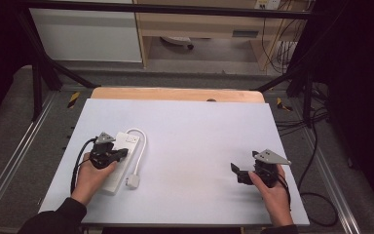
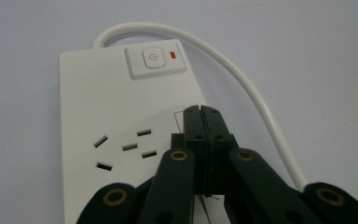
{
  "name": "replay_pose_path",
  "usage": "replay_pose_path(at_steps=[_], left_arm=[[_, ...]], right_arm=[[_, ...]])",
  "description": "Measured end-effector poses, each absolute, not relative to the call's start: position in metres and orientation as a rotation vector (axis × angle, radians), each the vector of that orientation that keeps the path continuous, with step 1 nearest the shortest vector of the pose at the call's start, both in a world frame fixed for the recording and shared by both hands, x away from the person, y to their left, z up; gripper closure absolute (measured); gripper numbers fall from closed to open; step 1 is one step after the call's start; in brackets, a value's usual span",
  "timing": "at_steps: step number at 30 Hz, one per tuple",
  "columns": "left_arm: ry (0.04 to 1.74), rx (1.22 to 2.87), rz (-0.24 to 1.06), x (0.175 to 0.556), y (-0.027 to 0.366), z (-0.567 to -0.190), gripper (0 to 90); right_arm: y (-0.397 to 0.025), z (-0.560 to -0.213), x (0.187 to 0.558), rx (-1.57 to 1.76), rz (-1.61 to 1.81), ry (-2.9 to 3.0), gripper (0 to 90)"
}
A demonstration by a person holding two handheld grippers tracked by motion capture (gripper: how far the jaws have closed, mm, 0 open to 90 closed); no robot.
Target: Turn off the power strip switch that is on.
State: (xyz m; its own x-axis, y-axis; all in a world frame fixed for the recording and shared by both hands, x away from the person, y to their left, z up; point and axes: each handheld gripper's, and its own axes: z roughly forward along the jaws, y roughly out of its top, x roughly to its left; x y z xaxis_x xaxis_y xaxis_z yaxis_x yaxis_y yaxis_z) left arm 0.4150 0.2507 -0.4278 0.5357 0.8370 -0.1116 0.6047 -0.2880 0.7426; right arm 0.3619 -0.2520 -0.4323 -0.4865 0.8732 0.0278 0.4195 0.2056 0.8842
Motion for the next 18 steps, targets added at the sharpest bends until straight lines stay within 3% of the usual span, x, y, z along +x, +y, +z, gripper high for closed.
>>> replay_pose_path(at_steps=[18], left_arm=[[1.163, 2.001, 0.375, 0.4131, 0.2508, -0.4305, 90.0]], right_arm=[[-0.2518, -0.4322, 0.3617, 1.201, 1.228, 2.001, 3.2]])
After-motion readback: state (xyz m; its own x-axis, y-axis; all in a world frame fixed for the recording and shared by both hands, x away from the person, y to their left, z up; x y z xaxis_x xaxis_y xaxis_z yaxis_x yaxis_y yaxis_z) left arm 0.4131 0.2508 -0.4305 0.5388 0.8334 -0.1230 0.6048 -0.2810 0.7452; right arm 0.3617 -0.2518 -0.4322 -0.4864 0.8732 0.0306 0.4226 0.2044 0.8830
